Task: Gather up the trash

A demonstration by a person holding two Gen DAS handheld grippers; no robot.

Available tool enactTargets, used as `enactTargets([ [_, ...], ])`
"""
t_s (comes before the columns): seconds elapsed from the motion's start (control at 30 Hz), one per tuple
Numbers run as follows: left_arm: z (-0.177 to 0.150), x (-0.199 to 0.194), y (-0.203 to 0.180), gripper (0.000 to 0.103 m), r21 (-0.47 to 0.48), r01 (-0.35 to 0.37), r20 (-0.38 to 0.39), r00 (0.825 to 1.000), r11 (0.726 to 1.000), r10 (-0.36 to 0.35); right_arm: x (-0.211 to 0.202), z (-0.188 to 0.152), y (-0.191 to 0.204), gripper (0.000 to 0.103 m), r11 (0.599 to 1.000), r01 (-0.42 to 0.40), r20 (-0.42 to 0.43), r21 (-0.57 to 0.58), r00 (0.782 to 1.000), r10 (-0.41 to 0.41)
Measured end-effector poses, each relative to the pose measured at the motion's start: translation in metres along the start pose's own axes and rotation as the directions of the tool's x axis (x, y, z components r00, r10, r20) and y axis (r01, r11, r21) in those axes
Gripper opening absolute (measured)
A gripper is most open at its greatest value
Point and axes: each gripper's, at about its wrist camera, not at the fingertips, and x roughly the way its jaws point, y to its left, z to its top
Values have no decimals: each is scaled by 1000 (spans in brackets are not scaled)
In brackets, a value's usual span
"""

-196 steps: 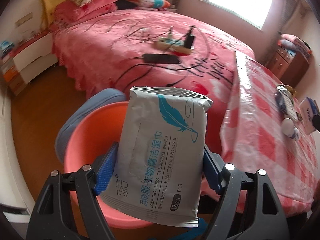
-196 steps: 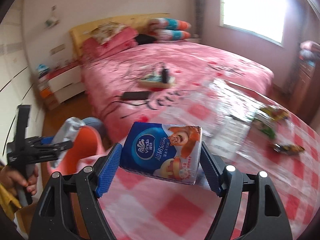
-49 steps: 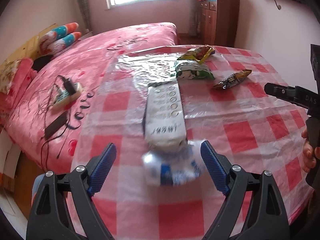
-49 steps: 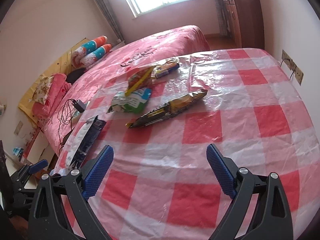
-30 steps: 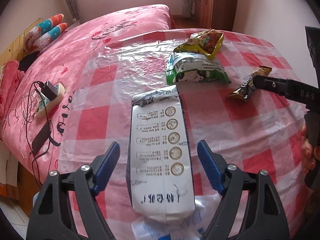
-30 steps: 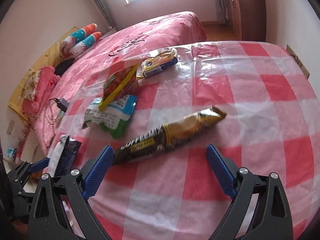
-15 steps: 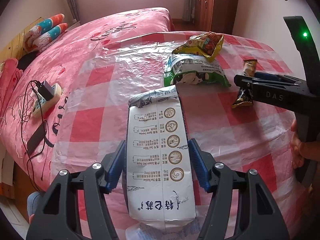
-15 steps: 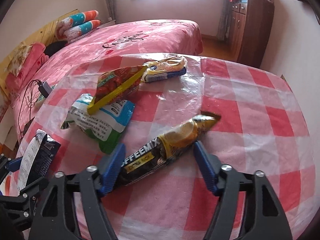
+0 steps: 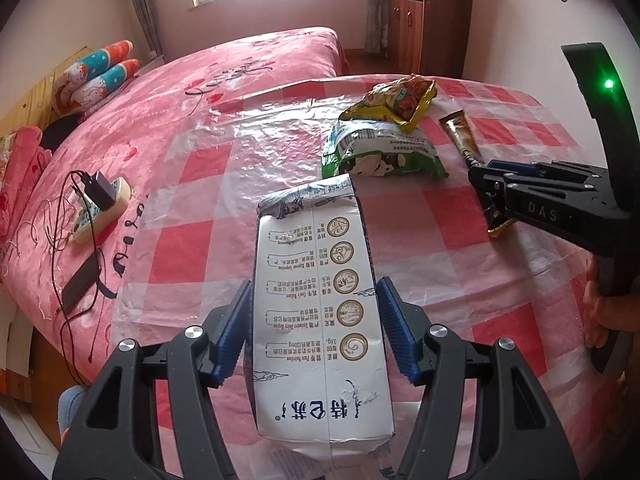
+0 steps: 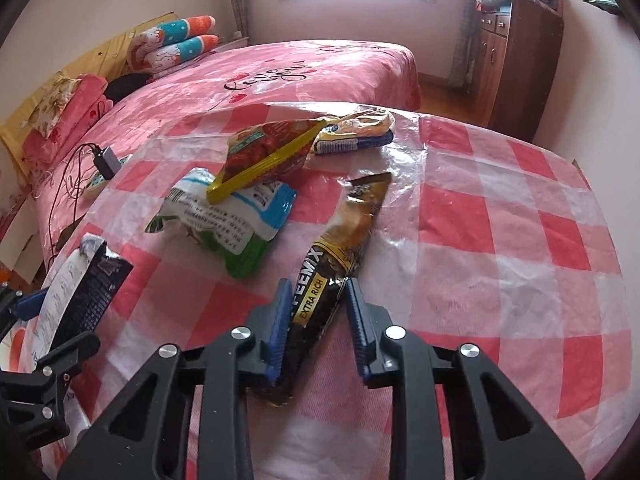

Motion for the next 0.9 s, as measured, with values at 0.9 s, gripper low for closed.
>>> enactTargets([
  [0.9,-17,-59,-5,63,5,40,101,994,999,-41,-76,-48,14,22,996,-77,96,35,993,73],
])
